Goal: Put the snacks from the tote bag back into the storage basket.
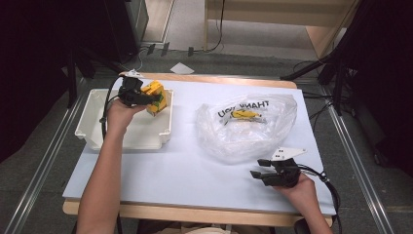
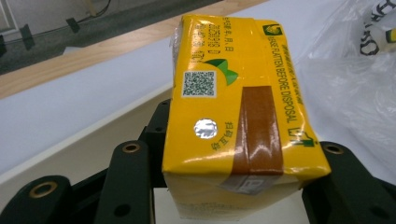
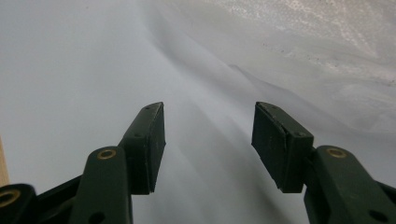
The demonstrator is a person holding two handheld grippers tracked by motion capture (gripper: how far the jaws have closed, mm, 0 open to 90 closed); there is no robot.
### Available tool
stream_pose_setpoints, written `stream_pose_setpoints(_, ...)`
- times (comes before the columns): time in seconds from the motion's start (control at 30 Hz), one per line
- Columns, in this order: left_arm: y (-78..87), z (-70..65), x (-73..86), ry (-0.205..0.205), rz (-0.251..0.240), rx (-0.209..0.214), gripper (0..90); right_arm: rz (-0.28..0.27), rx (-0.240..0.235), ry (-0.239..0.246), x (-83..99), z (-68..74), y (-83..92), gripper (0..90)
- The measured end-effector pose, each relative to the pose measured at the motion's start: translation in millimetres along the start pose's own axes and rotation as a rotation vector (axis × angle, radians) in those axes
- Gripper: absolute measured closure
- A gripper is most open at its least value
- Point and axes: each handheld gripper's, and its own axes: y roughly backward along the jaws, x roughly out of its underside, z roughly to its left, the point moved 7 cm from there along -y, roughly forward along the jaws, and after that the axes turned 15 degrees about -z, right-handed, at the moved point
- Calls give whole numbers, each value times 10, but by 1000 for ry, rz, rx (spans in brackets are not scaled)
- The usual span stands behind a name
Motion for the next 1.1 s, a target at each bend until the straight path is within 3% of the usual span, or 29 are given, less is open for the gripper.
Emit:
stream_pose_setpoints(0.07, -34, 0, 23, -16, 9, -2, 523, 11, -5, 1, 12, 8, -1, 448)
stream_pose_setpoints(0.47, -178, -15, 132, 6, 41, -8, 521, 6, -3, 7, 9, 19, 15, 447)
stream_pose_setpoints(0.67, -251, -10, 194, 3, 7, -21, 519, 7, -6, 12, 11, 30, 21, 447)
stream_pose_setpoints(0.83, -259, -31, 199, -19, 11, -17, 512, 8, -5, 11, 12, 31, 19, 447)
stream_pose_setpoints(0.97, -240, -9, 209, 32, 5, 4, 491, 10, -5, 14, 15, 32, 19, 447)
stream_pose_setpoints(1.1, -241, -7, 208, 42, -3, 8, 478, 12, -8, 14, 18, 35, 18, 447)
